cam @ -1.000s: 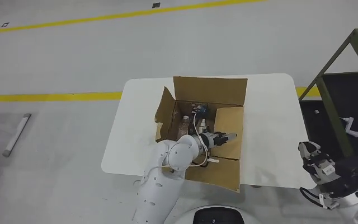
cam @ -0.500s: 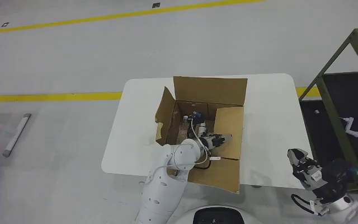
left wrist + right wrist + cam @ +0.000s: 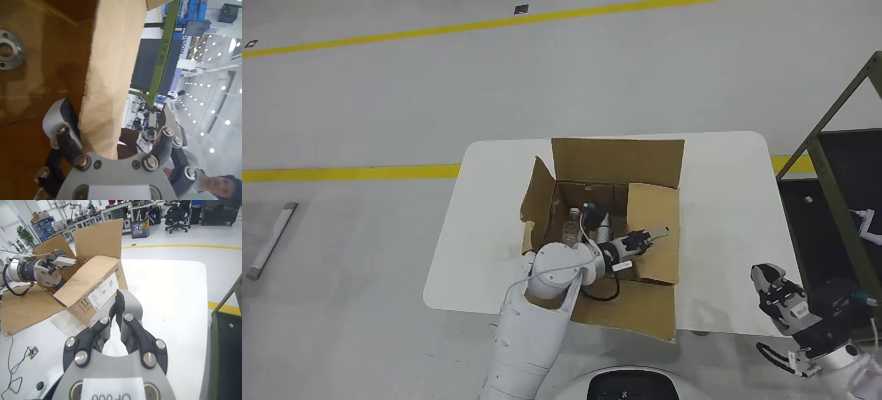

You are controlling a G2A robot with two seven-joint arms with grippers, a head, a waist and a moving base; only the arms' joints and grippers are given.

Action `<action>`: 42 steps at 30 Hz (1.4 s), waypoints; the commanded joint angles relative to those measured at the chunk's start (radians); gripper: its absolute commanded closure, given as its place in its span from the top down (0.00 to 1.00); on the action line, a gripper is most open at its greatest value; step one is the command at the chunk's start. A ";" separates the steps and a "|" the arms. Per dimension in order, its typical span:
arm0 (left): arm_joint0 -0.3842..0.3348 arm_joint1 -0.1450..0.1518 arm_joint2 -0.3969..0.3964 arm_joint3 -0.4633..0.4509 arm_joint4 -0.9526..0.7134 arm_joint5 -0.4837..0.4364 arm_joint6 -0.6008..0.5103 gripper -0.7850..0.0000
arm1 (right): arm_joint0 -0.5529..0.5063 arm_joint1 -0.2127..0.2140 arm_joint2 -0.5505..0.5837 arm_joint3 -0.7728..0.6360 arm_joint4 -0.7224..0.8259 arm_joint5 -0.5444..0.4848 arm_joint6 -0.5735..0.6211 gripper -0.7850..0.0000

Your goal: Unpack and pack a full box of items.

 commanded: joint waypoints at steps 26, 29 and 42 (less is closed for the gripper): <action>-0.179 -0.046 0.250 0.145 -0.288 -0.155 -0.005 1.00 | 0.168 0.000 0.229 0.013 0.567 0.005 0.346 0.99; -0.180 -0.044 0.253 0.150 -0.287 -0.154 -0.011 1.00 | 0.208 0.001 0.202 0.021 0.567 0.001 0.389 0.84; -0.194 -0.031 0.261 0.165 -0.279 -0.150 -0.042 1.00 | 0.378 -0.004 0.026 0.116 0.533 0.010 0.454 0.46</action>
